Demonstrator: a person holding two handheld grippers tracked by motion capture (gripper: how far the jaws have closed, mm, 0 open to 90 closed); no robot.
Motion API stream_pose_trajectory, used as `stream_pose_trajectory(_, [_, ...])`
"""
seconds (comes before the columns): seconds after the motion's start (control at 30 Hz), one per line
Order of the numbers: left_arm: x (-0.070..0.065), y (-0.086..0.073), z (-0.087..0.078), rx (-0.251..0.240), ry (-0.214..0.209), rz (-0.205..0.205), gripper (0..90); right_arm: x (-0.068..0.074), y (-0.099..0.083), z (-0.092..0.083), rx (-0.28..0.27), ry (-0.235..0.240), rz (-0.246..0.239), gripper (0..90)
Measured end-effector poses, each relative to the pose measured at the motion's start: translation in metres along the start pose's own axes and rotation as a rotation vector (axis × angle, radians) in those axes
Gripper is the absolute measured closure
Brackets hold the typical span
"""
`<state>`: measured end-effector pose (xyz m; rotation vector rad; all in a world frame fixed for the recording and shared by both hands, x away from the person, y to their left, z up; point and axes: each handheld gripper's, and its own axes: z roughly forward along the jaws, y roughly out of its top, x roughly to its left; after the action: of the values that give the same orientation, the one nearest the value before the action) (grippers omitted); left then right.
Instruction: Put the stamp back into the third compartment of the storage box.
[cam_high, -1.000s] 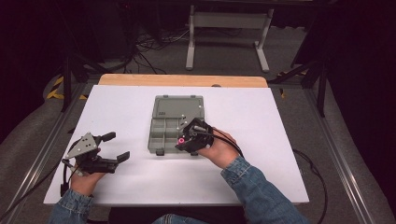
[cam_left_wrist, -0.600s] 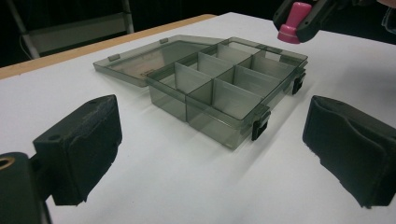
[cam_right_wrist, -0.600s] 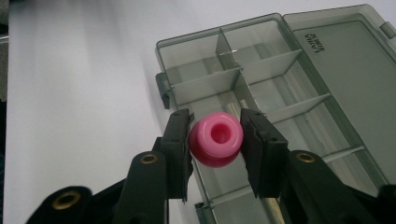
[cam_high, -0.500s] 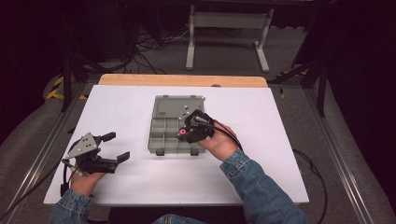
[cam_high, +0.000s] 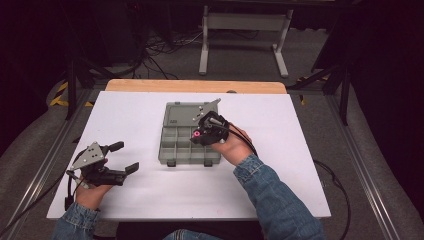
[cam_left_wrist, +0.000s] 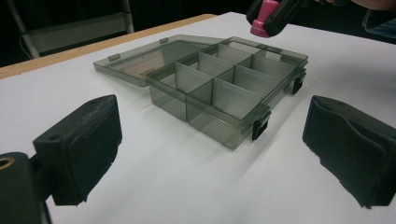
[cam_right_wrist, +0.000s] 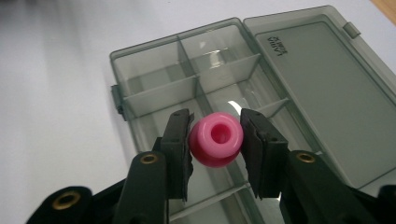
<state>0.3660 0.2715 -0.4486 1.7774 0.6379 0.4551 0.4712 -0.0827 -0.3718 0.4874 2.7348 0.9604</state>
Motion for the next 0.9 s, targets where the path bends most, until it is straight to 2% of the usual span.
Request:
stream_pose_trajectory(0.5, [0.000, 0.000, 0.000, 0.002, -0.002, -0.005, 5.5, -0.022, 0.000, 0.016, 0.009, -0.033, 0.055, 64.5])
stream_pose_trajectory(0.9, [0.001, 0.000, 0.001, 0.006, 0.000, -0.002, 5.5, -0.035, -0.005, 0.026, 0.029, -0.047, 0.078, 64.5])
